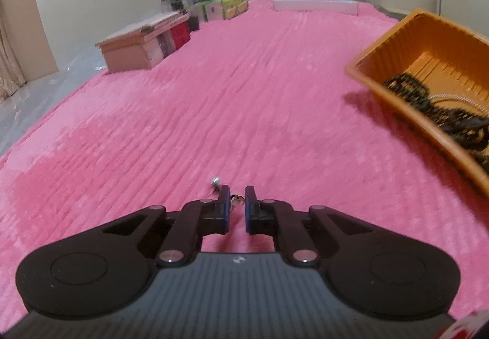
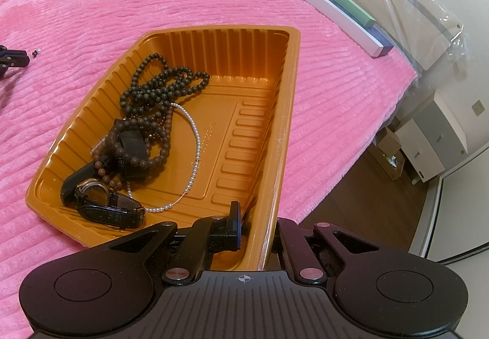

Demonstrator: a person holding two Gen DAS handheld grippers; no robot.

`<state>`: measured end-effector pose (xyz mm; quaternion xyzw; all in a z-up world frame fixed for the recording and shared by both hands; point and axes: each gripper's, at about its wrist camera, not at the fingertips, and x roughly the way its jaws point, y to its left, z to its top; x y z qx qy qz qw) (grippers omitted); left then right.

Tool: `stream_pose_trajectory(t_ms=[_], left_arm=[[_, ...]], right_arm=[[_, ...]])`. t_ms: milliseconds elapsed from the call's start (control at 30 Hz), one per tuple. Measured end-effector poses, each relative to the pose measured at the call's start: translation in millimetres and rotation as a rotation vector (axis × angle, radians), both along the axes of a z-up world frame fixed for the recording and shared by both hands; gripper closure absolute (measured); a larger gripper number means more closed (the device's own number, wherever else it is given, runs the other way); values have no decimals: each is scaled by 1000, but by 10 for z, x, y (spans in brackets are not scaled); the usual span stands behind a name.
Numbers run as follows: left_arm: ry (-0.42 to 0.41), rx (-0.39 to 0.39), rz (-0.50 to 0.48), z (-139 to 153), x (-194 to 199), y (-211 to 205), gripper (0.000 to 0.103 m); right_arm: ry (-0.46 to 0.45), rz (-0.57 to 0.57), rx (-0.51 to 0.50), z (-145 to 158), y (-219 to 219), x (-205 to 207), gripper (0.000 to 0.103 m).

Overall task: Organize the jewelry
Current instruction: 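Carry the small charm into the tray and open the left tool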

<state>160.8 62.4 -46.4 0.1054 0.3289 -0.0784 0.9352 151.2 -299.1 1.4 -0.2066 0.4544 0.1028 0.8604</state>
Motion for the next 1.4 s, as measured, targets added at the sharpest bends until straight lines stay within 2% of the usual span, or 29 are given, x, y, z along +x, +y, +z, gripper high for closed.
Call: stream_pose_trajectory(t_ms=[300, 667, 1033, 1400], left_arm=[[-48, -71, -146, 354, -163, -518, 95], [-61, -137, -340, 562, -261, -1278, 95], [-69, -137, -459, 614, -257, -1719, 95], [-21, -134, -539, 487, -228, -1998, 95]], right_arm=[[-1, 0, 0, -5, -2, -3, 98], [0, 1, 1, -4, -5, -2, 98], [1, 3, 3, -14, -12, 6, 98], [1, 3, 3, -10, -14, 3, 98]])
